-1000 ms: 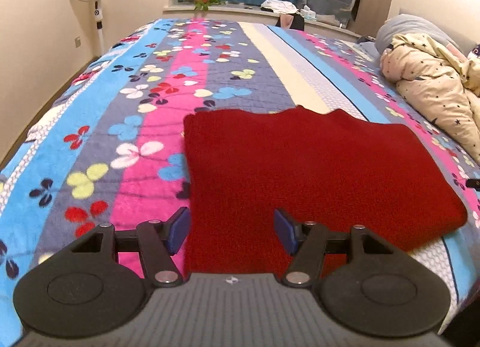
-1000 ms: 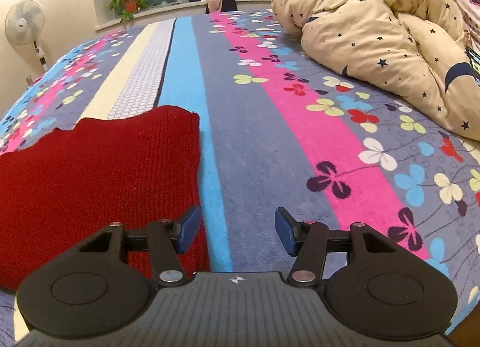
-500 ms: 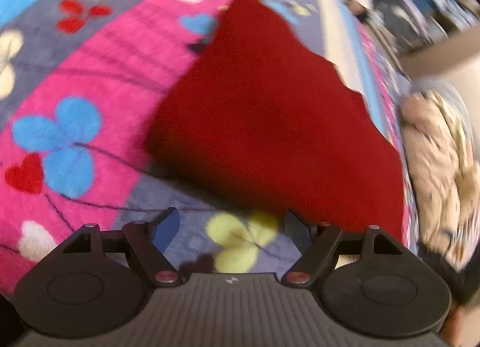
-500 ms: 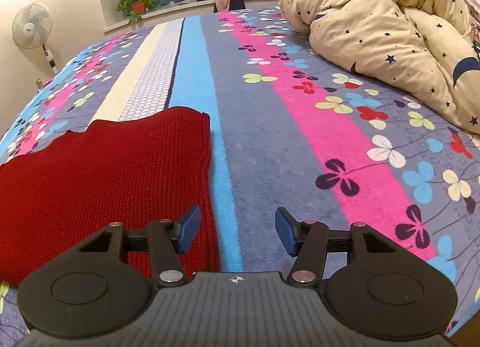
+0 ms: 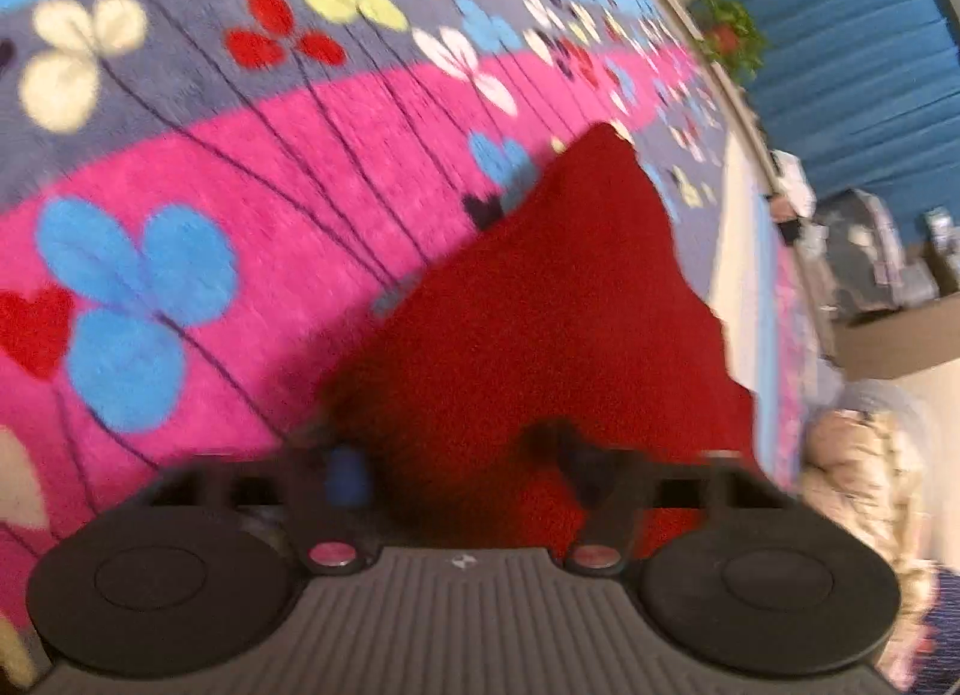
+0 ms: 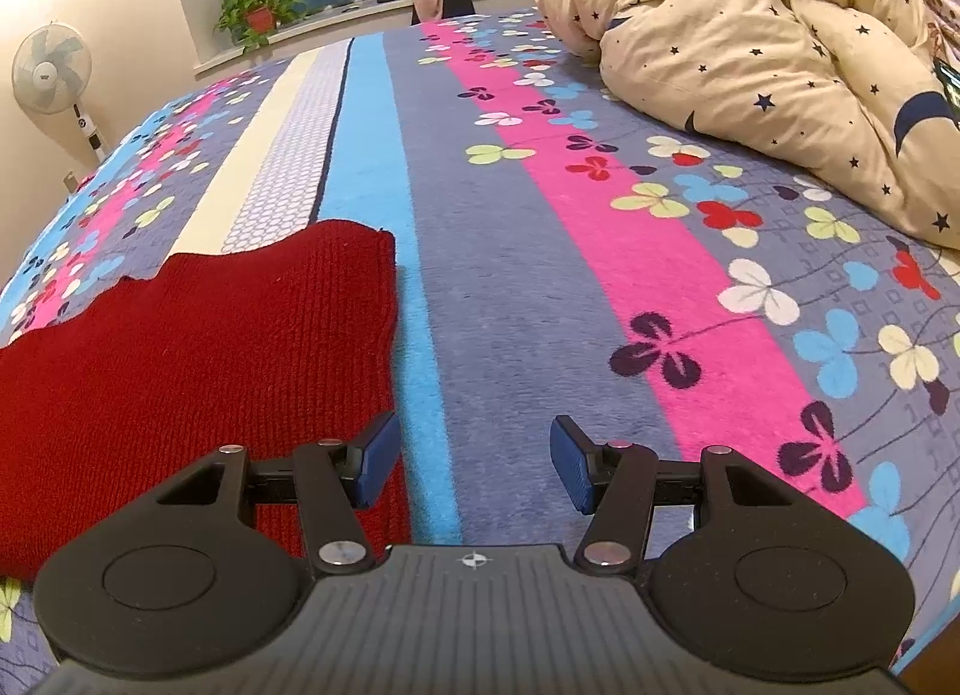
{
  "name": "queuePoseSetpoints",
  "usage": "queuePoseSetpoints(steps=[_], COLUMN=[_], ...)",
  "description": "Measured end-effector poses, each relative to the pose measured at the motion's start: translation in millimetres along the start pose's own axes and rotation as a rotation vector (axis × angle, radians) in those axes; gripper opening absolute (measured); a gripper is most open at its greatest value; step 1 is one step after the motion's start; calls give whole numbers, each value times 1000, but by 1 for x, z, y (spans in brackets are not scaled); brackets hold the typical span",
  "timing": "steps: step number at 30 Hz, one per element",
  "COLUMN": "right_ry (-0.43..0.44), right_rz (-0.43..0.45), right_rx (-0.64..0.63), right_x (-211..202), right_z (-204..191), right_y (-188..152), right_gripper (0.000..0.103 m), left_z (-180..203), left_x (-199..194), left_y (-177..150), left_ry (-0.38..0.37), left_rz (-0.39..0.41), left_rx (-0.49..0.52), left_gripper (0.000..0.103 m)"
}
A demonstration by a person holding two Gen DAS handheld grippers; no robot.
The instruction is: Fold small clothes
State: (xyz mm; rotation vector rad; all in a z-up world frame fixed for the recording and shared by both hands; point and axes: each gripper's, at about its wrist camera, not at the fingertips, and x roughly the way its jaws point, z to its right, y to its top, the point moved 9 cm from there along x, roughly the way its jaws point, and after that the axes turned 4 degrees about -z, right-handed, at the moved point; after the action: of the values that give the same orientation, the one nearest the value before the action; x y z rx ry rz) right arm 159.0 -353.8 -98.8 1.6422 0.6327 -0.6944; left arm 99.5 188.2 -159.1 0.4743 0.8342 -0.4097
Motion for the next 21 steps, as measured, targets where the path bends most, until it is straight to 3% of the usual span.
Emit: queuePoseSetpoints(steps=[1, 5, 8, 11, 14, 17, 19, 21], right_ry=[1, 2, -17, -52, -104, -156, -171, -172], right_rz=[0, 1, 4, 29, 78, 134, 169, 203], right_rx=[5, 23, 15, 18, 71, 148, 195, 237], right_x=[0, -1, -2, -6, -13, -21, -25, -28], right_z=[1, 6, 11, 21, 40, 65, 78, 88], right_y=[1, 3, 4, 10, 19, 27, 31, 34], right_gripper=[57, 57, 57, 57, 57, 57, 57, 57], left_z=[1, 32, 91, 183, 265, 309, 316, 307], left_x=[0, -17, -39, -62, -62, -40, -7, 33], left_y=[1, 5, -1, -33, -111, -213, -280, -332], left_ry=[5, 52, 82, 30, -40, -131, -191, -209], left_rz=[10, 90, 196, 322, 374, 371, 262, 86], left_rx=[6, 108, 310, 599, 923, 1209, 1331, 1409], left_gripper=[24, 17, 16, 16, 16, 16, 17, 26])
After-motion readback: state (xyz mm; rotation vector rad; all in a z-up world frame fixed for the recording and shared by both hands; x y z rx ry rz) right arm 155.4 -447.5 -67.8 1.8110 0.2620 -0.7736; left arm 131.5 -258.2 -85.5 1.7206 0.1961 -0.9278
